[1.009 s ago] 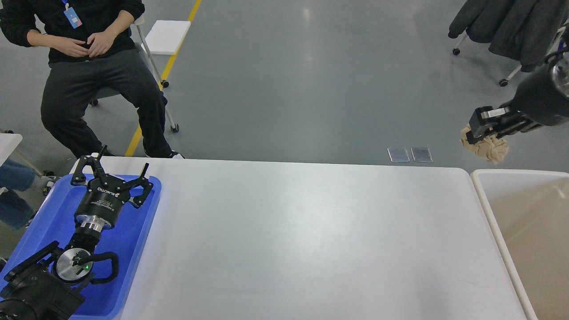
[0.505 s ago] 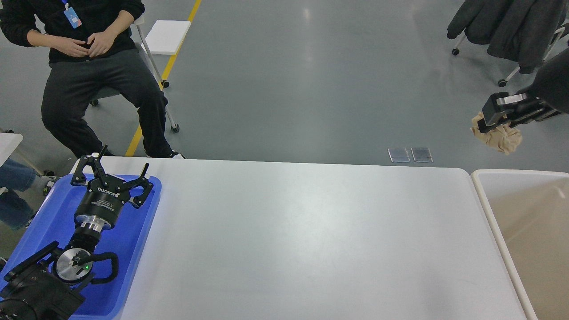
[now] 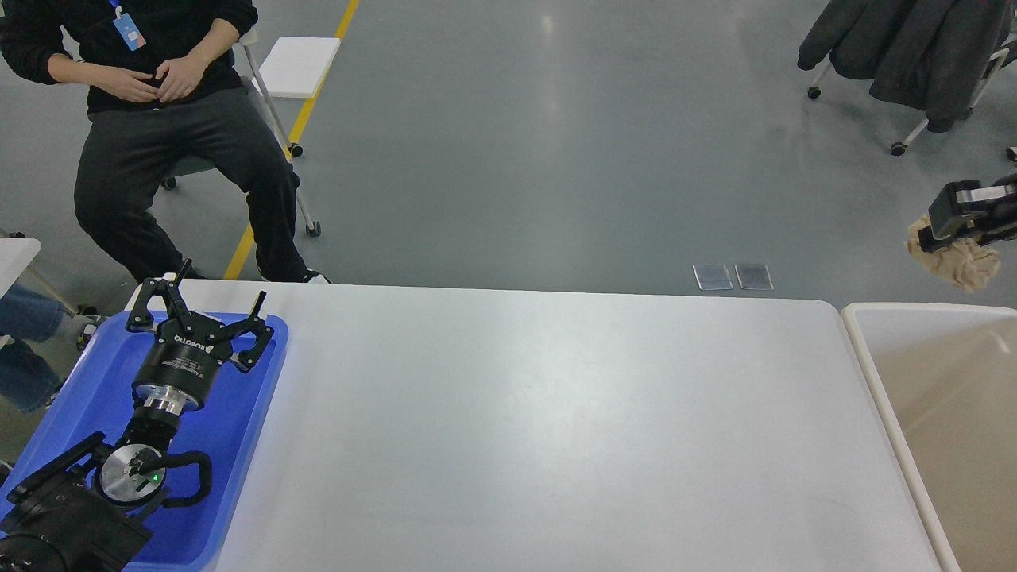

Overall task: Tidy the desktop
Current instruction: 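Lower the right gripper into the white bin and release the ball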

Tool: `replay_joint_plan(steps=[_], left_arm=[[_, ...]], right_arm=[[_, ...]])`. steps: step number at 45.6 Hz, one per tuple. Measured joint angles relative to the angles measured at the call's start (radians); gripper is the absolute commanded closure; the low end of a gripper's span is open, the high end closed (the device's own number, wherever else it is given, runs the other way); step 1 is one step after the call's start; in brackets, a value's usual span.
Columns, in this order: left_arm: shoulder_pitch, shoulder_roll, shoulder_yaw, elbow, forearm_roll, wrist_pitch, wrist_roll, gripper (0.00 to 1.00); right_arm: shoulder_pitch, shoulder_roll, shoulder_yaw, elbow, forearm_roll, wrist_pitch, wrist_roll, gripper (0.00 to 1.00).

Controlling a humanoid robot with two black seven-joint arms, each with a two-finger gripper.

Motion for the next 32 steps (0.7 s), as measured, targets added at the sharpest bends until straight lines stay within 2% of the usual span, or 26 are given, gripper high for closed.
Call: replay_joint_plan(steps=[23, 32], left_arm=[[0.001, 0.0, 0.0, 0.0, 0.0, 0.0, -0.001, 0.01], [0.001, 0.0, 0.0, 0.0, 0.0, 0.0, -0.001, 0.01]], right_arm=[[-0.081, -0.181, -0.007, -0.05, -0.105, -0.007, -0.001, 1.0], [-0.208, -0.203, 0.013, -0.094, -0.118, -0.103, -0.001, 1.0]])
